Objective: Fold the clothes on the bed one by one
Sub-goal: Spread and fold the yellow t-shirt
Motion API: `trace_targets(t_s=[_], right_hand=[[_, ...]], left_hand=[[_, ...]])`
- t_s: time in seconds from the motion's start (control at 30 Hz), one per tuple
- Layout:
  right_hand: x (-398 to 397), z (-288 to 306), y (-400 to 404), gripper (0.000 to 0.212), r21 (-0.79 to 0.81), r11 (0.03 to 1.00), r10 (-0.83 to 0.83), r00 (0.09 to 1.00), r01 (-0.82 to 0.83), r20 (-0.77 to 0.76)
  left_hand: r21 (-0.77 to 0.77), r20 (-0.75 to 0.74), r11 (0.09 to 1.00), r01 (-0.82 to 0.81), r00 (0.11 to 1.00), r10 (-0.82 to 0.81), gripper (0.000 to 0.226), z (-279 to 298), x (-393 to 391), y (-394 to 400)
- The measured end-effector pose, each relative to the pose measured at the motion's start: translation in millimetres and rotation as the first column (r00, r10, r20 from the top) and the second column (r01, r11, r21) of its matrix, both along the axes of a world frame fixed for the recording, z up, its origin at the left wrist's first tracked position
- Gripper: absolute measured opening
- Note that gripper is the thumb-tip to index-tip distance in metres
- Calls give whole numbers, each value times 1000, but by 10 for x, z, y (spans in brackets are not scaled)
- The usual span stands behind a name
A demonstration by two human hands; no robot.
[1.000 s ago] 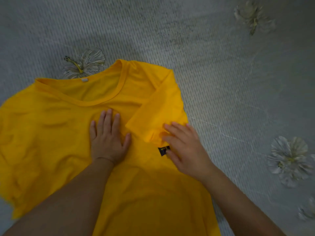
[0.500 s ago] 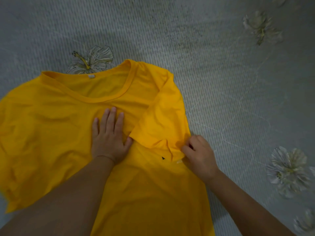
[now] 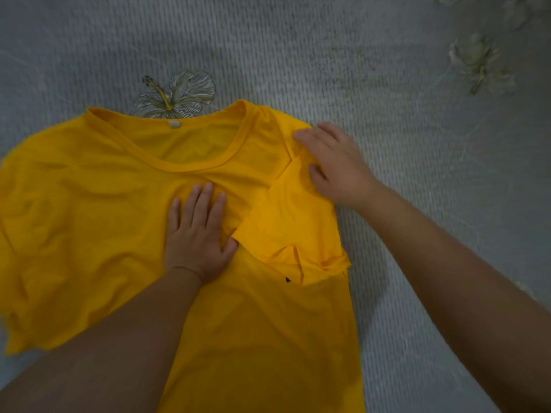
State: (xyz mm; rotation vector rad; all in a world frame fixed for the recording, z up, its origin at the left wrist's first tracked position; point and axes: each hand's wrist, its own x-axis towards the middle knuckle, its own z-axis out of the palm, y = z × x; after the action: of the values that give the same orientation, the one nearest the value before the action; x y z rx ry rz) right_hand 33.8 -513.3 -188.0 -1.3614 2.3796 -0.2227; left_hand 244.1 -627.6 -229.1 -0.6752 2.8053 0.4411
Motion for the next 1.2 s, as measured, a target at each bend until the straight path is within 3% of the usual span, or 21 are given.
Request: trace_targets(t_s=[0.1, 0.2, 0.3, 0.37, 0.43, 0.5, 0.6, 0.67, 0.77, 0.83, 0.9, 1.03, 1.13, 1.2], right_hand=[[-297, -90, -178, 27, 204, 976, 92, 991, -71, -95], [-458, -93, -201, 21, 212, 977, 33, 960, 28, -277], [-399, -183, -185, 26, 196, 975, -38, 947, 106, -320], [-226, -218, -170, 31, 44, 978, -185, 943, 205, -277], [-3, -160, -57, 32, -165, 936, -338, 925, 310, -176], [262, -82, 211, 30, -310, 907, -342, 928, 286, -146], [745, -19, 671, 39, -182, 978, -135, 978, 106, -156], [965, -55, 856, 32, -75, 997, -27, 986, 15, -163], [1119, -126, 942, 16, -166, 986, -19, 977, -17, -214], [1214, -167, 978, 25, -166, 985, 9, 964, -55, -267], [1349, -230, 1076, 35, -30, 993, 100, 953, -113, -286], [1518, -308, 1247, 56, 159, 983, 130, 965, -95, -228], [1568, -257, 1214, 66, 202, 978, 92, 963, -41, -253], [1652, -159, 1090, 71, 189, 981, 9, 966, 41, -257]], left_hand=[[-17, 10, 1000, 15, 1000, -15, 70, 0, -4, -15], [-39, 44, 999, 31, 999, -29, 66, 0, -21, -27], [-25, 74, 999, 27, 997, -25, 72, 13, -24, -44], [-15, 85, 1000, 17, 996, -16, 77, 19, -28, -53], [-27, 52, 999, 23, 998, -22, 67, 6, -31, -54], [-39, 26, 999, 30, 999, -29, 66, -11, -26, -51], [-49, -1, 998, 27, 1000, -27, 66, -33, -9, -47], [-38, -29, 999, 13, 999, -14, 66, -50, 4, -37], [-52, -77, 999, 7, 997, -11, 66, -69, 28, -28], [-76, -102, 997, 14, 995, -22, 66, -96, 38, -24], [-77, -115, 997, 6, 993, -15, 67, -125, 50, -16], [-19, -82, 999, -26, 996, 24, 75, -136, 80, 1], [12, -9, 999, -45, 999, 45, 78, -159, 87, -32], [122, -5, 991, -59, 998, 60, 74, -82, 89, -98]])
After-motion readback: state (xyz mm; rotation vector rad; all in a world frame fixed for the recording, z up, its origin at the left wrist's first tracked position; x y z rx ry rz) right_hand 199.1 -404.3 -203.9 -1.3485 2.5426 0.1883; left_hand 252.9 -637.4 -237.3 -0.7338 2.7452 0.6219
